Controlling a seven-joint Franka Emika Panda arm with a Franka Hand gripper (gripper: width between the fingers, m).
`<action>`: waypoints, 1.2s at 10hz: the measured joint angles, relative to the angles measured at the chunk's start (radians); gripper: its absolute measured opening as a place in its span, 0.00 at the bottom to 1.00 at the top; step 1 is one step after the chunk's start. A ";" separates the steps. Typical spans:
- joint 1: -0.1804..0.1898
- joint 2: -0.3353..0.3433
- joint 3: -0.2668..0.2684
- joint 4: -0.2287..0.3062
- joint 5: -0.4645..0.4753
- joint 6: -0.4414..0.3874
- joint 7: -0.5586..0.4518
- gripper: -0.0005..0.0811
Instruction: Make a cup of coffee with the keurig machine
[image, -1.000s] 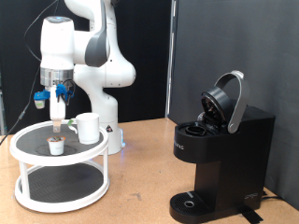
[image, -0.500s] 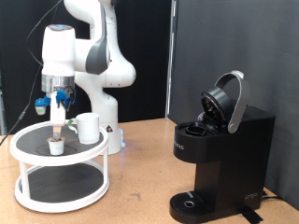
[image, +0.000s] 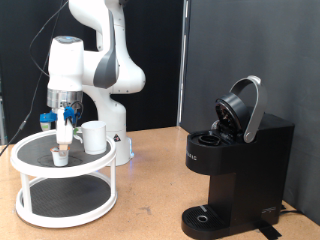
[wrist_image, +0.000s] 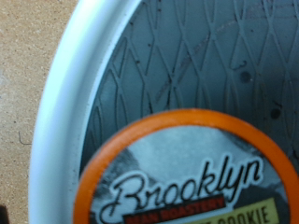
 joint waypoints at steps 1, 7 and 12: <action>0.000 0.000 0.000 -0.003 0.000 0.000 -0.001 0.91; -0.001 0.000 0.000 -0.002 0.000 -0.001 0.004 0.55; -0.002 0.001 0.000 -0.002 0.000 -0.001 0.010 0.50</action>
